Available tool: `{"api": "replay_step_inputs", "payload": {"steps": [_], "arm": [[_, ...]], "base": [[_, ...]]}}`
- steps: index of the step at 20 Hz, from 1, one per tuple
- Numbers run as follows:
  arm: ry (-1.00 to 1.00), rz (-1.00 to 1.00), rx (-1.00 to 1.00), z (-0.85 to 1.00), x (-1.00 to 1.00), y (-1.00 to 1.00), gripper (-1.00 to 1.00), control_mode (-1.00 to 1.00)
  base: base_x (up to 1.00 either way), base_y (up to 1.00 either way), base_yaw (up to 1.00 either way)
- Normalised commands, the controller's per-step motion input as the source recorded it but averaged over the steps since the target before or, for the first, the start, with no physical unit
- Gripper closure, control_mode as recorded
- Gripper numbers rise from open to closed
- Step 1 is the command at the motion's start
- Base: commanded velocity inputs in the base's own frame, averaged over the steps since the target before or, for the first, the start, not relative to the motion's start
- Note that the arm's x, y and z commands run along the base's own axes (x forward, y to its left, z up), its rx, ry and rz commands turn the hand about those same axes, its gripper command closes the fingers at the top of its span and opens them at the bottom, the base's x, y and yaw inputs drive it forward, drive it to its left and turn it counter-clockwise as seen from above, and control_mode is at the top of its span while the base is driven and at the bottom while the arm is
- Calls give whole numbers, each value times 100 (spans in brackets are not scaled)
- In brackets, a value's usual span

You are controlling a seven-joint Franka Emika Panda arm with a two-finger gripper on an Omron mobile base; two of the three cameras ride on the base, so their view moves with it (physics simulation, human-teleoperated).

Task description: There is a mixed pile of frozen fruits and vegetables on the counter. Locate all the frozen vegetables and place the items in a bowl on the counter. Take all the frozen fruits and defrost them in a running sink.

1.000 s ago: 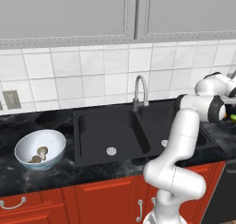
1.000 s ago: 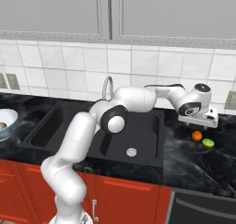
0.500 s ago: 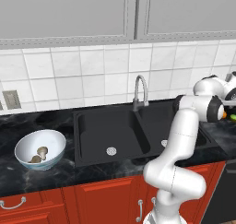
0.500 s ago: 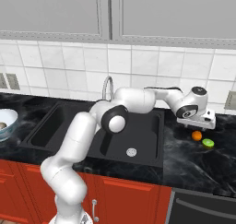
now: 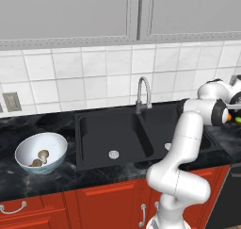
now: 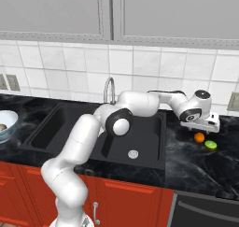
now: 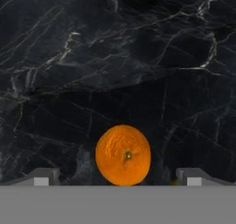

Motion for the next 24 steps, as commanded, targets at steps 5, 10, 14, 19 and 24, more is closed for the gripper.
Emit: {"api": "replay_step_inputs", "payload": {"steps": [5, 10, 14, 19, 24], "arm": [[0, 0, 0, -10, 0, -8, -100, -100], [0, 0, 0, -11, 0, -1, -100, -100], [0, 0, 0, -11, 1, 0, -100, -100], [0, 0, 0, -12, 4, 0, -100, -100], [0, 0, 0, -15, 13, 0, -100, -100]], "base": [[0, 0, 0], [0, 0, 0], [0, 0, 0], [0, 0, 0], [0, 0, 0]]}}
